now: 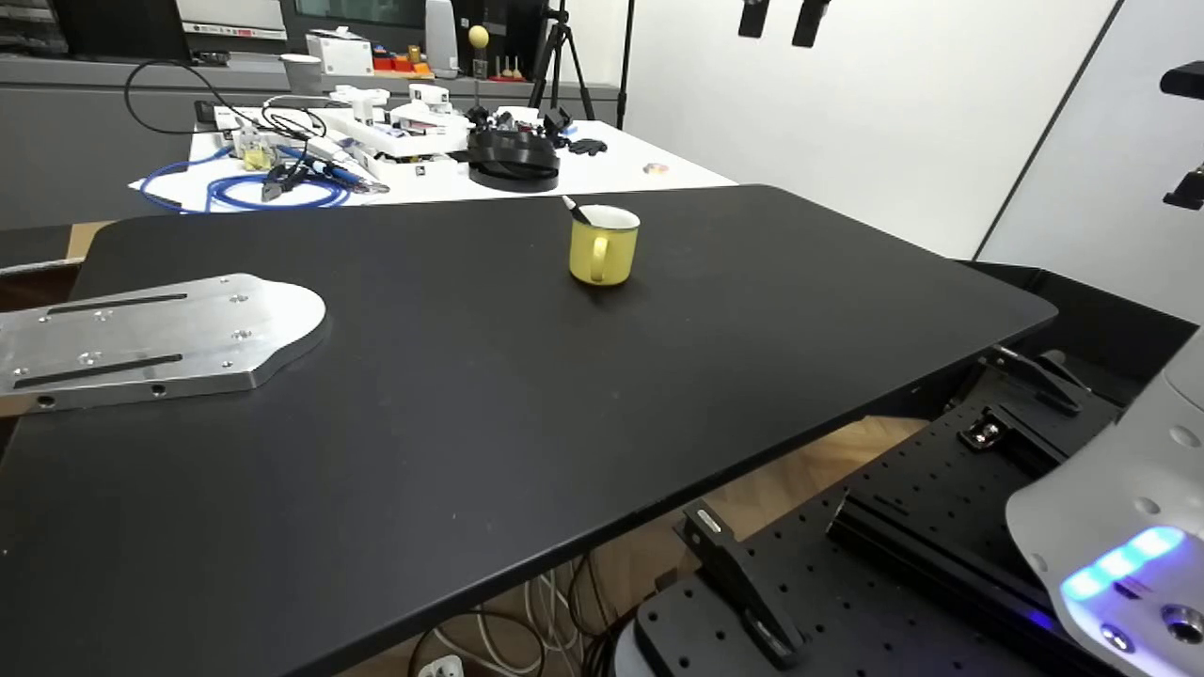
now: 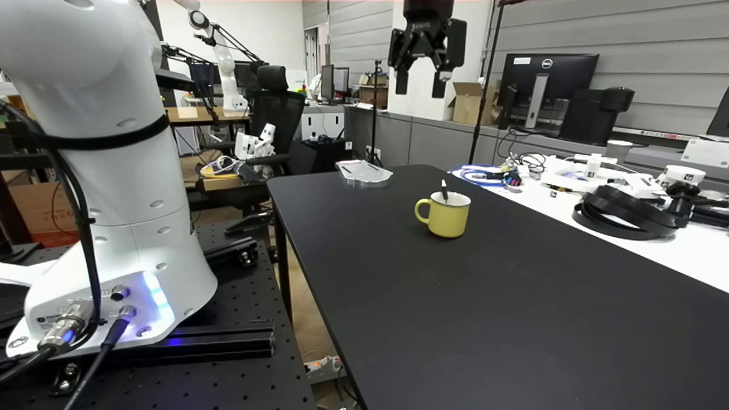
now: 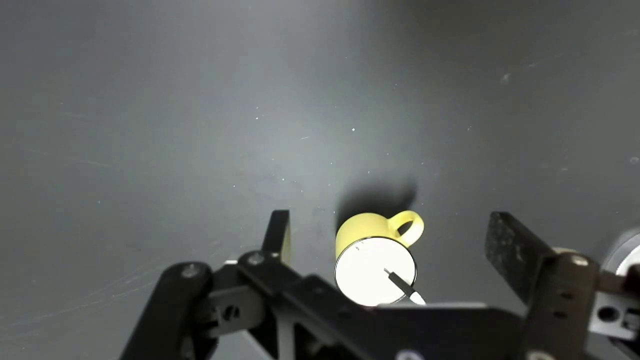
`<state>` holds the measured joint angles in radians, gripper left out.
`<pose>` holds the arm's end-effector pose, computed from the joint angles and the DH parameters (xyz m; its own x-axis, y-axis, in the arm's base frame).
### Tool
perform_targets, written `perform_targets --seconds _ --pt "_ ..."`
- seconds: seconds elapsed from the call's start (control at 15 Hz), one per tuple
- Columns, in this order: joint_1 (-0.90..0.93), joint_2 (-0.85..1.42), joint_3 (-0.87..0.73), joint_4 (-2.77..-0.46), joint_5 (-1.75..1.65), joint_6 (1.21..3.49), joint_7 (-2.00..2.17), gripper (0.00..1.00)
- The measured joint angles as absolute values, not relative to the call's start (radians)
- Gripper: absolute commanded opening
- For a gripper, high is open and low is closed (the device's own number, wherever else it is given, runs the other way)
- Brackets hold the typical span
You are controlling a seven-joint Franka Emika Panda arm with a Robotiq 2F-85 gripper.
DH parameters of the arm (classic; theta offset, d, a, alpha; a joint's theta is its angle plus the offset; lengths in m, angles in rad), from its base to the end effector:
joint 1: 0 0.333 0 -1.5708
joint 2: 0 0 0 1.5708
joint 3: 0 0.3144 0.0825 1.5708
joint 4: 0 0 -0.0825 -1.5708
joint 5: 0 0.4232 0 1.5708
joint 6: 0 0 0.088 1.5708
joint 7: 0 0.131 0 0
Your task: Remove the pen from the cup and put it on the table
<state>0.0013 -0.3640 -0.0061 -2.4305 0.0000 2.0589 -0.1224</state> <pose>0.4637 -0.0022 0.3958 0.9930 0.1177 -0.0073 0.1177 -0.9930 -0.0031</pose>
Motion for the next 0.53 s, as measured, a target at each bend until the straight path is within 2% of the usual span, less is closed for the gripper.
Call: perform_targets --seconds 0.53 --pt "0.018 0.031 0.039 -2.141 -0.142 2.077 -0.127 1.0"
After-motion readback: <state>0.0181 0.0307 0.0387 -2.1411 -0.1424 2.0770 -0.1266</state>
